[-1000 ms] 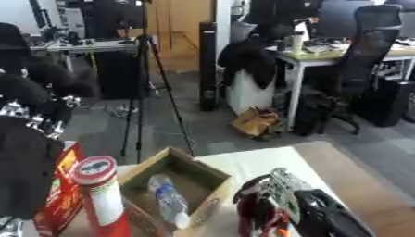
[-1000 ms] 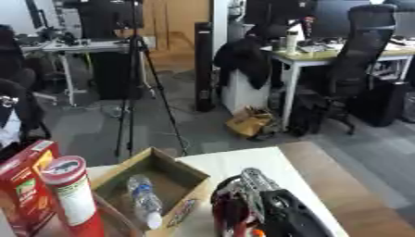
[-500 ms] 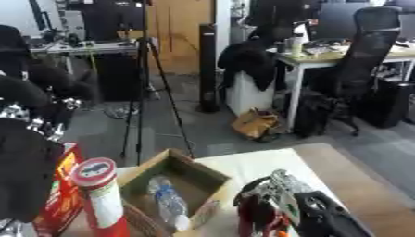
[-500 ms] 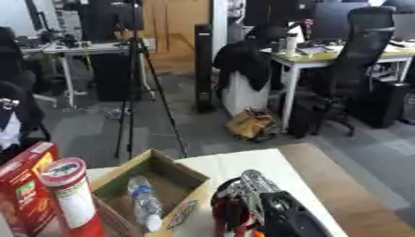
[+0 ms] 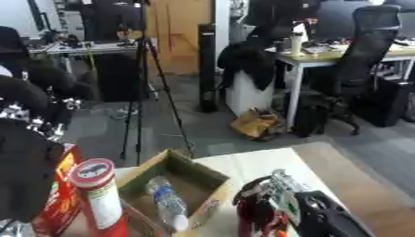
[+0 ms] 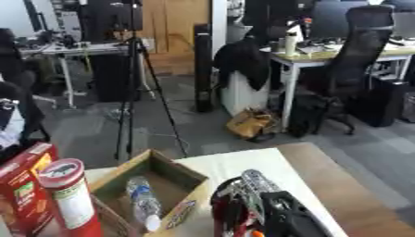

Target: Pick up objects on the table and place them in the box.

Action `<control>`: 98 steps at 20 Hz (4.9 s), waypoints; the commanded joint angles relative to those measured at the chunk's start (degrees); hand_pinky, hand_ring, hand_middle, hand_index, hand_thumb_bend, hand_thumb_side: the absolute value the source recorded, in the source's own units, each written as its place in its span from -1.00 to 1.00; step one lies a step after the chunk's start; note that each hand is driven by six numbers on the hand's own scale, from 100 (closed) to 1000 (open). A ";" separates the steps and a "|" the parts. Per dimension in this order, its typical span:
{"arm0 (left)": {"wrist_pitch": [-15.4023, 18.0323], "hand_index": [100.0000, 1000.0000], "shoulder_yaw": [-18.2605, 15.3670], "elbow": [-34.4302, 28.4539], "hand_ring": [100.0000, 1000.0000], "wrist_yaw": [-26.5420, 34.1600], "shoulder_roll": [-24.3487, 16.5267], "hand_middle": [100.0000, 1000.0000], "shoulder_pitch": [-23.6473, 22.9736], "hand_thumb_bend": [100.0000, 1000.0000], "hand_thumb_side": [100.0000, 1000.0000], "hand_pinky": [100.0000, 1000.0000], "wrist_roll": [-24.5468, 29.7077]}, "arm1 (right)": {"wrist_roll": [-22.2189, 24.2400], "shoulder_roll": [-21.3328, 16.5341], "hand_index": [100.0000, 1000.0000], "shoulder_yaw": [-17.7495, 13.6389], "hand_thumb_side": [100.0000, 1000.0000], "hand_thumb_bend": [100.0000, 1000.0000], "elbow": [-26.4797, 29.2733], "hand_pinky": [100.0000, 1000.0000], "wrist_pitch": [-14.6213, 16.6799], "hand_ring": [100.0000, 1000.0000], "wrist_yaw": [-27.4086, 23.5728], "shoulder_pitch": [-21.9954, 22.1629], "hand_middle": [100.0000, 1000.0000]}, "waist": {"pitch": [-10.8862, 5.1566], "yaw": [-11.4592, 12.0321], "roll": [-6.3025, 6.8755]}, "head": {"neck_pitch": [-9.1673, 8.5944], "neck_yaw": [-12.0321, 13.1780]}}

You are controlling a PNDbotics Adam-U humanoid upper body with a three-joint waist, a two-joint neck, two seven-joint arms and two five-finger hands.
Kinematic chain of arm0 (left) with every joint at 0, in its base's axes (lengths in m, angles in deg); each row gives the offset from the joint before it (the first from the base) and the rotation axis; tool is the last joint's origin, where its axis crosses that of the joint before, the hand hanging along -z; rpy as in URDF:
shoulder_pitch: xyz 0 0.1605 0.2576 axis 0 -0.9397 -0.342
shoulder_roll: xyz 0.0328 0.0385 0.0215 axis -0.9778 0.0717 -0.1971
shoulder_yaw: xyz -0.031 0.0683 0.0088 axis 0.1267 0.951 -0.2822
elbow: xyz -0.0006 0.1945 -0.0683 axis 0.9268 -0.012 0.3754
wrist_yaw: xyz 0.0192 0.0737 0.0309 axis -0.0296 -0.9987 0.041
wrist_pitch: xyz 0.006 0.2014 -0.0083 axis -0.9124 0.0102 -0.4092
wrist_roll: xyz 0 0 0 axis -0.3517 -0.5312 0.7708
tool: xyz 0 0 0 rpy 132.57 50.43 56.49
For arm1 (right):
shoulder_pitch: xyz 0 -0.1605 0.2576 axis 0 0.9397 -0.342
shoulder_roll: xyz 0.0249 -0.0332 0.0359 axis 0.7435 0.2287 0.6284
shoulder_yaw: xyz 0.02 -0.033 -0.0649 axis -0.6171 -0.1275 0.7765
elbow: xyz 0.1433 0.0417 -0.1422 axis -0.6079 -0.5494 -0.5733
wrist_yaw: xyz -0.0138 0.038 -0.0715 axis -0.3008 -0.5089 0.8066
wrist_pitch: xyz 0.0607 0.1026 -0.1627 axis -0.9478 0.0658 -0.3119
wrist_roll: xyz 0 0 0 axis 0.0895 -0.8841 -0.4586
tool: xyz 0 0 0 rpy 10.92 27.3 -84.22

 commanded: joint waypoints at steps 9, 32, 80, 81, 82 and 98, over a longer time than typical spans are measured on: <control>-0.02 0.12 -0.35 -0.51 0.26 -0.36 -0.20 0.16 0.93 -1.00 0.44 0.97 -0.19 | -1.59 -1.21 0.92 -0.14 -0.75 0.01 0.36 -0.81 -0.79 0.42 -1.47 -0.79 0.61 | -0.73 -0.14 -0.02 | -0.54 0.06; -0.36 0.12 -0.45 -0.51 0.26 -0.74 -0.13 0.16 1.03 -1.00 0.44 0.99 -0.52 | -4.09 -1.13 0.49 -0.31 -0.75 -0.26 -0.06 -0.90 -1.35 0.32 -1.55 -1.20 0.36 | -0.71 -0.08 -0.15 | -0.91 0.07; -0.84 0.12 -0.45 -0.51 0.25 -0.88 0.04 0.17 0.85 -1.00 0.44 1.00 -0.54 | -7.34 -1.14 0.04 -0.04 -0.76 -0.97 5.86 -1.00 -4.73 0.08 -4.09 -4.59 -0.24 | -1.19 0.06 -0.83 | -1.20 -0.07; -0.89 0.12 -0.45 -0.51 0.25 -0.88 0.04 0.17 0.82 -1.00 0.44 1.00 -0.56 | -7.37 -1.15 0.04 0.06 -0.76 -0.98 5.91 -1.00 -4.68 0.08 -3.93 -4.83 -0.24 | -1.20 0.07 -0.92 | -1.17 -0.07; -0.94 0.12 -0.45 -0.51 0.25 -0.88 0.04 0.17 0.77 -1.00 0.44 1.00 -0.58 | -7.38 -1.10 0.04 0.03 -0.76 -0.98 5.91 -1.00 -4.68 0.08 -3.93 -5.04 -0.24 | -1.20 0.07 -0.98 | -1.15 -0.06; -1.53 0.12 -0.17 -0.51 0.25 -0.97 -0.05 0.17 0.11 -1.00 0.46 1.00 -0.38 | -7.94 -0.70 -0.02 -0.26 -0.75 -1.00 5.77 -1.00 -4.78 0.05 -3.98 -9.71 -0.30 | -1.46 0.19 -1.92 | -0.65 -0.20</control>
